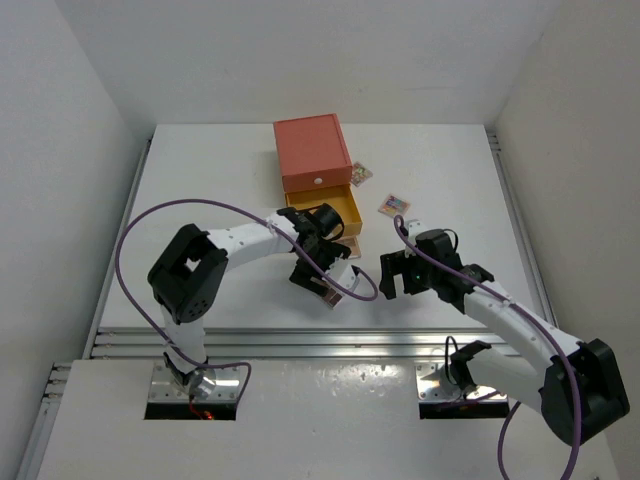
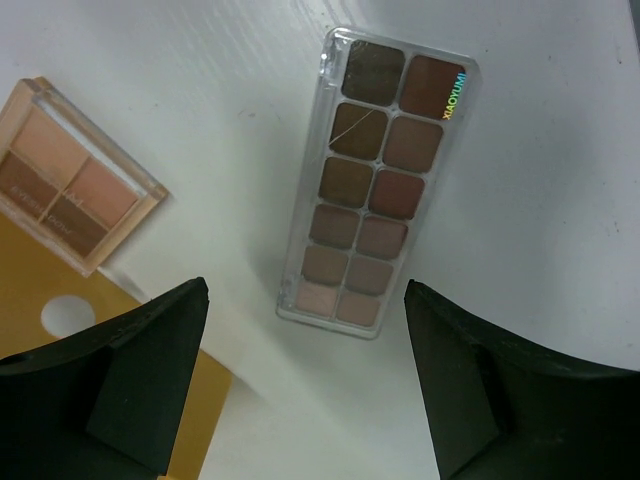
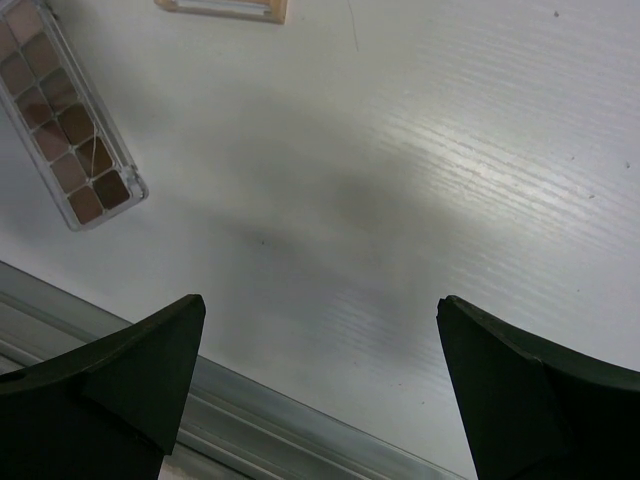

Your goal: Organize the makeup

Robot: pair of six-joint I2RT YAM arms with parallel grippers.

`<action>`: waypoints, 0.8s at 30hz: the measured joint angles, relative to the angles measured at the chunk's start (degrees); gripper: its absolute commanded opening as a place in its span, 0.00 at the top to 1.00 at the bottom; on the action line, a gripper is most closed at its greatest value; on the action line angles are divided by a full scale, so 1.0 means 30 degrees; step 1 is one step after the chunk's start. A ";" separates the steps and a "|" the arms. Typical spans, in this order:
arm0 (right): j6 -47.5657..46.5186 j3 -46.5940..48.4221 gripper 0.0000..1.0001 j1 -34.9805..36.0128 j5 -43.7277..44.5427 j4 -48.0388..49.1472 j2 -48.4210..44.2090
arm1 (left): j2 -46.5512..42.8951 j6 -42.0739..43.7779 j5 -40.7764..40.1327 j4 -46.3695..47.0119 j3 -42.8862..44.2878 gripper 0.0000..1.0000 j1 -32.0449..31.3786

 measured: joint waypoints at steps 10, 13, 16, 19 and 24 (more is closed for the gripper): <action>-0.0029 -0.0233 0.01 -0.0248 -0.0066 -0.0240 -0.0189 | 0.2025 -0.0102 0.0408 -0.0175 -0.0051 0.16 -0.0095; -0.0073 -0.0233 0.01 -0.0379 -0.0066 -0.0444 -0.0189 | 0.2062 -0.0095 0.0415 -0.0153 -0.0015 0.25 -0.0102; -0.0066 -0.0233 0.01 -0.0663 -0.0058 -0.0561 -0.0189 | 0.1996 -0.0146 0.0517 -0.0168 -0.0248 0.52 -0.0131; 0.0007 -0.0233 0.01 -0.0969 -0.0058 -0.0568 -0.0182 | 0.1843 -0.0160 0.0386 0.0022 -0.0452 0.80 -0.0306; 0.0211 0.0488 0.01 -0.1865 -0.0044 -0.1144 0.0532 | 0.1792 -0.1260 0.0270 0.0248 -0.0444 0.97 -0.0459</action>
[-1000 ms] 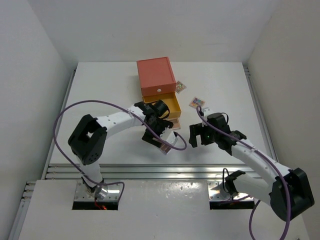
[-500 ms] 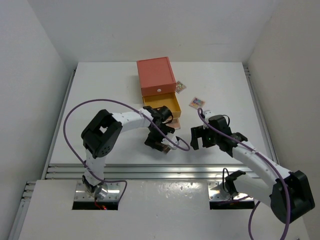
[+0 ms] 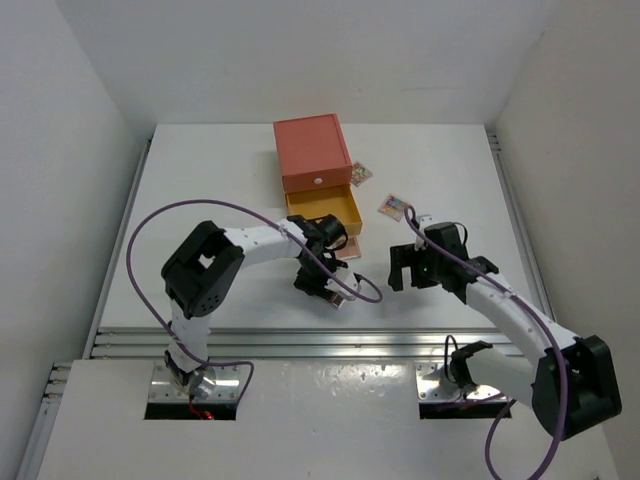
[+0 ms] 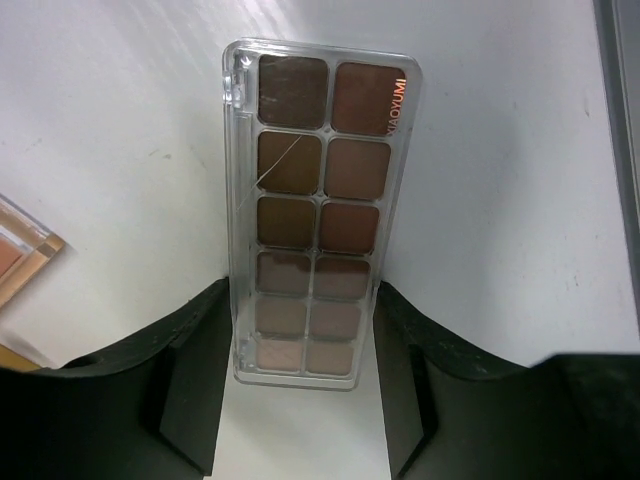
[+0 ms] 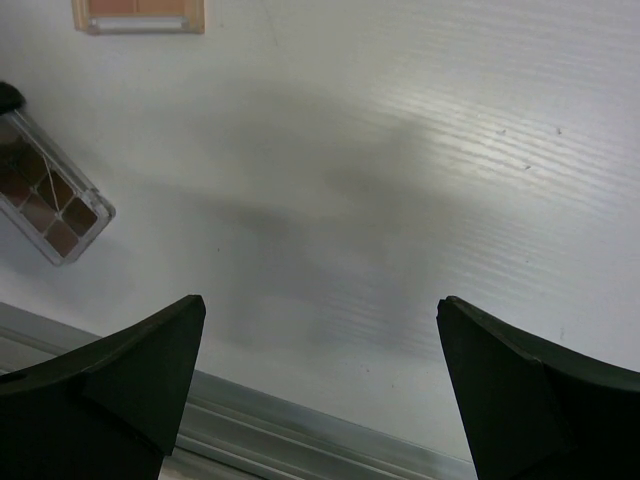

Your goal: Organize the makeup

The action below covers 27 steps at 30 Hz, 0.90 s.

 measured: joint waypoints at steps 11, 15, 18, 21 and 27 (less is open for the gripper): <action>0.1617 0.4641 0.03 -0.1202 0.1902 -0.0270 0.3381 | -0.0539 -0.7388 0.1559 -0.0612 0.5093 1.00 0.1945; 0.2106 0.7278 0.03 -0.1377 0.2863 -0.0073 0.6455 | -0.0852 -1.0120 0.1253 -0.0226 0.9020 1.00 0.3592; 0.2186 1.0593 0.03 -0.1588 0.3096 -0.0561 0.9566 | -0.0510 -1.1249 0.0474 0.0051 1.1227 1.00 0.4546; 0.2805 1.4812 0.03 -0.1887 0.3424 -0.1435 1.2983 | 0.0452 -1.1519 -0.0058 0.0328 1.2218 1.00 0.5180; 0.6054 1.6291 0.03 -0.2178 0.4707 -0.1275 1.5679 | 0.3388 -1.1234 -0.0262 -0.0087 1.2182 0.96 0.5829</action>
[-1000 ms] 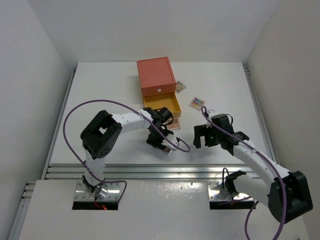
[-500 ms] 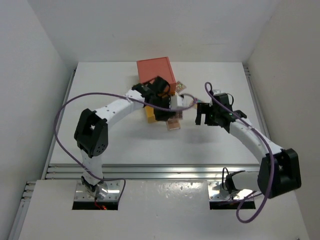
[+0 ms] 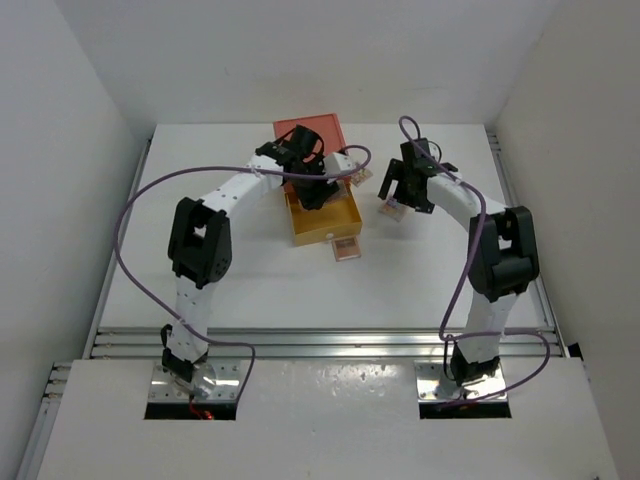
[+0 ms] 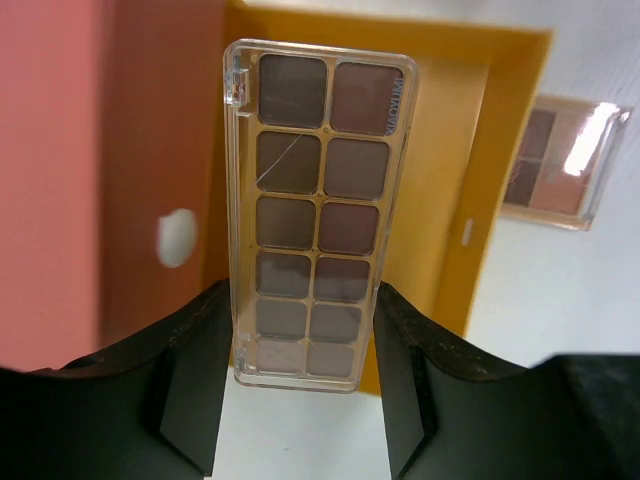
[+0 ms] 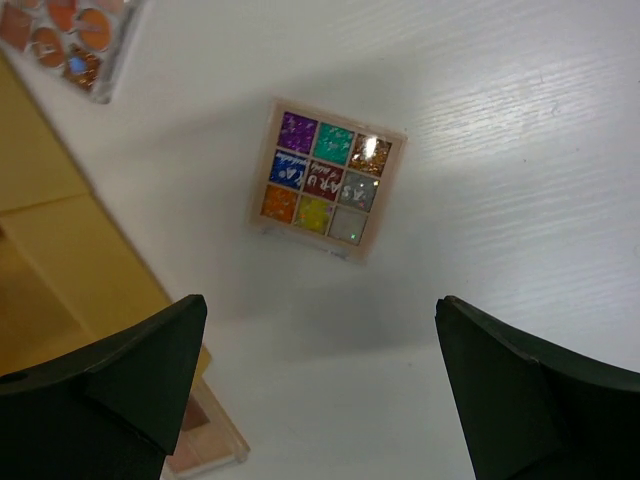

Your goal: Organize the makeup

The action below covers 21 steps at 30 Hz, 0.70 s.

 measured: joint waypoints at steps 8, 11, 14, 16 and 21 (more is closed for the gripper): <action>0.2477 0.0736 0.03 -0.0073 0.1005 0.0612 0.3395 | 0.0809 0.0087 0.0743 0.0044 -0.0692 0.83 0.1093; 0.2922 0.0794 0.02 -0.0073 0.1260 0.1086 0.4029 | 0.0809 0.0474 0.0750 0.0117 -0.1217 0.66 0.1137; 0.3082 0.0794 0.02 -0.0044 0.1399 0.1450 0.4240 | 0.0809 0.0772 0.0430 0.0321 -0.1632 0.50 0.0933; 0.3067 0.0801 0.02 -0.0029 0.1566 0.1756 0.4299 | 0.0809 0.0925 0.0131 0.0532 -0.1814 0.45 0.0750; 0.3082 0.1384 0.06 0.0007 0.1865 0.2040 0.4809 | 0.0809 0.0852 -0.0481 0.0794 -0.1872 0.43 0.0488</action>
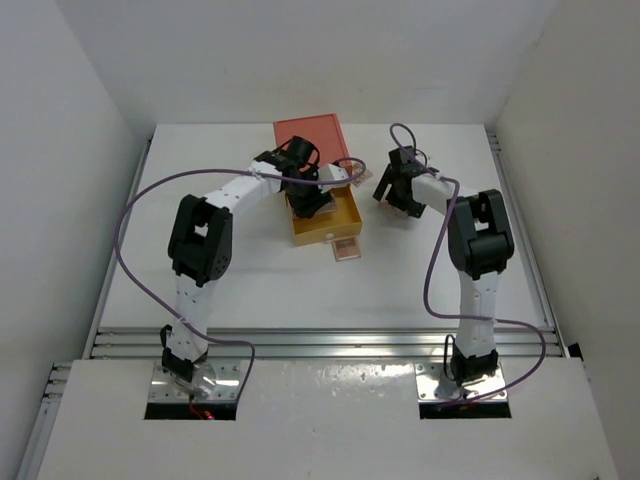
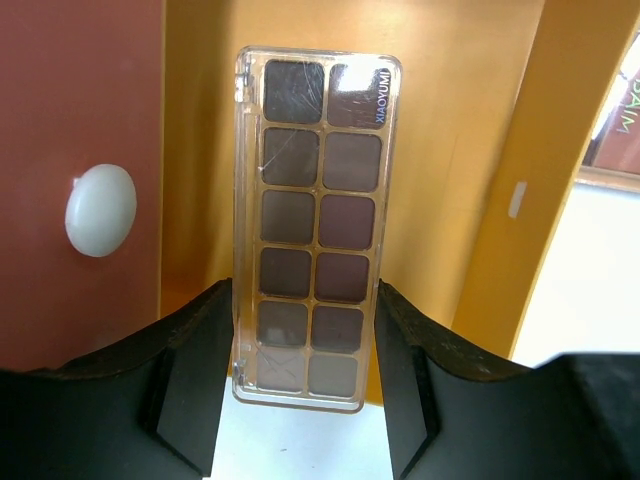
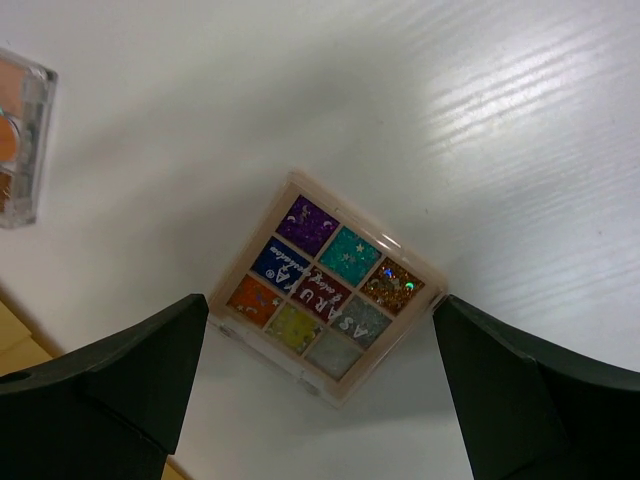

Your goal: Organize the makeup

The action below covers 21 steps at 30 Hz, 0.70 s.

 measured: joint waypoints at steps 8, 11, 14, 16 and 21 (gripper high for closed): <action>0.0306 0.1246 0.05 0.0000 0.0364 -0.0321 0.0801 | 0.0000 -0.0474 -0.0736 0.0168 0.0000 0.39 -0.0087; -0.0495 0.1246 0.01 0.0080 0.0189 -0.0124 0.0794 | 0.0000 -0.0568 -0.0918 0.0168 0.0000 0.33 -0.0087; -0.1938 0.1231 0.01 0.0182 0.0080 -0.0007 0.0743 | -0.0007 -0.0699 -0.1217 0.0182 0.0000 0.29 -0.0087; -0.3279 0.0794 0.01 0.0226 -0.0255 0.0080 0.0357 | -0.0007 -0.0801 -0.1348 0.0168 0.0000 0.26 -0.0087; -0.7504 -0.0175 0.01 0.0146 -0.2091 -0.0452 -0.0918 | -0.0007 -0.1071 -0.1486 0.0197 0.0007 0.23 -0.0124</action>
